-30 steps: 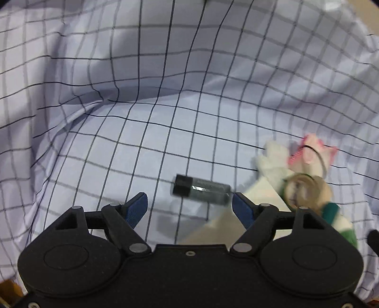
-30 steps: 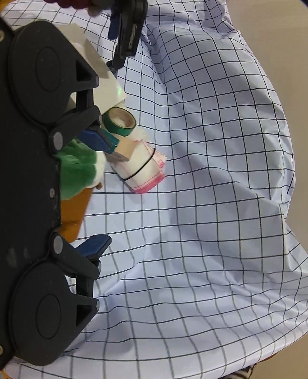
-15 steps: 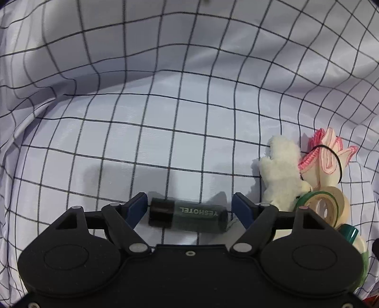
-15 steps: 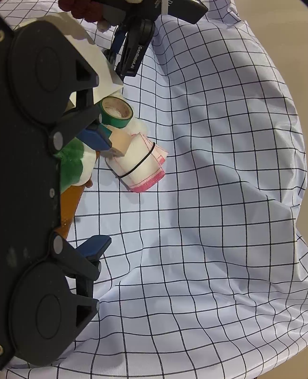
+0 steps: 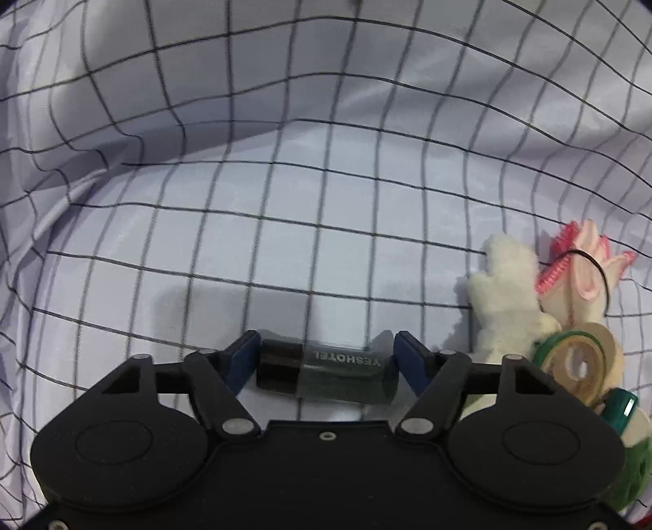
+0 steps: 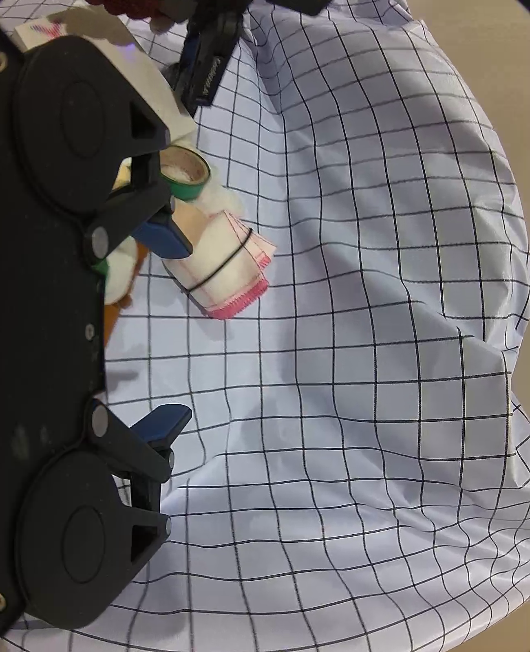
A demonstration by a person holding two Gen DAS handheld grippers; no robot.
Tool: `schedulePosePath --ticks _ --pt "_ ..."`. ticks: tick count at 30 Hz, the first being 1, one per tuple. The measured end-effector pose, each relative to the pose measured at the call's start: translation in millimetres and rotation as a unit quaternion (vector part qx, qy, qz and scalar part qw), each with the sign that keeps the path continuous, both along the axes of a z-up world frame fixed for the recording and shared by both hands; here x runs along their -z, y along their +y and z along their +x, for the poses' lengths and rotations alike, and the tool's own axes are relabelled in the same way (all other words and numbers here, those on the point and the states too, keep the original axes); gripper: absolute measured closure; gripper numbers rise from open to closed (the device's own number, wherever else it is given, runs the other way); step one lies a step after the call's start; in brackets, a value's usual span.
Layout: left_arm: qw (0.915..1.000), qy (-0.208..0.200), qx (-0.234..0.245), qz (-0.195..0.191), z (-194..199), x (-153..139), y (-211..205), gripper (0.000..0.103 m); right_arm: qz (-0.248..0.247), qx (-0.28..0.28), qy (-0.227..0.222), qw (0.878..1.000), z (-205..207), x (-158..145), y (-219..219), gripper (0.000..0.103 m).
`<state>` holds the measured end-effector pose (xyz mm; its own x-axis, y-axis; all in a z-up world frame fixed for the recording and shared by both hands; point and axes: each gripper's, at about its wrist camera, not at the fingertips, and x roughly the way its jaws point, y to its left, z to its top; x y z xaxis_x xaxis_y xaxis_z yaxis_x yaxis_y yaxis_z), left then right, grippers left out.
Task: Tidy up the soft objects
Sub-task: 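Grasp the dark YESHOTEL bottle with the left tool while the right tool grasps the towel roll, then lift the bottle with the left tool while the right tool carries the towel roll toward the basket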
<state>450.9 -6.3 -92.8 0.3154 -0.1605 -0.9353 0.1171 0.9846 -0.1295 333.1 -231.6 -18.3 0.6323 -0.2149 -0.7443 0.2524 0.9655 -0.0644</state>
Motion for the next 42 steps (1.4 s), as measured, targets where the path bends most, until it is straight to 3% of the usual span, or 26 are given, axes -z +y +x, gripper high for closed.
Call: schedulePosePath --ticks 7,11,15,22,26,29,35,42 --pt "0.9999 -0.01 -0.009 -0.001 3.2 -0.2 14.2 0.036 0.024 -0.017 0.017 0.999 42.0 7.8 -10.9 0.02" --pt "0.9999 -0.013 -0.01 -0.002 2.9 0.1 19.5 0.036 0.067 -0.031 0.04 0.996 68.7 17.5 -10.3 0.008" --pt "0.9999 -0.013 -0.008 0.0 1.9 0.7 16.1 0.036 0.111 -0.027 0.073 0.991 94.6 32.3 -10.7 0.006" --pt "0.9994 -0.028 0.006 0.02 -7.6 4.8 -3.6 0.037 0.168 -0.005 0.125 0.978 123.1 59.2 -14.4 0.007" --pt "0.9989 -0.038 0.011 0.024 -15.7 8.4 -12.3 0.037 0.169 0.004 0.14 0.976 129.8 67.6 -13.2 0.023" --pt "0.9987 -0.045 0.012 0.018 -22.1 9.5 -11.4 0.037 0.169 -0.003 0.134 0.977 129.5 67.1 -10.8 0.03" --pt "0.9985 -0.055 0.001 -0.001 -26.7 9.9 -1.4 0.037 0.171 -0.005 0.081 0.982 120.7 46.7 -16.2 0.03" --pt "0.9962 -0.083 -0.023 -0.017 -26.8 -21.0 16.4 0.037 0.145 0.006 0.016 0.989 97.2 8.0 -23.4 0.03"
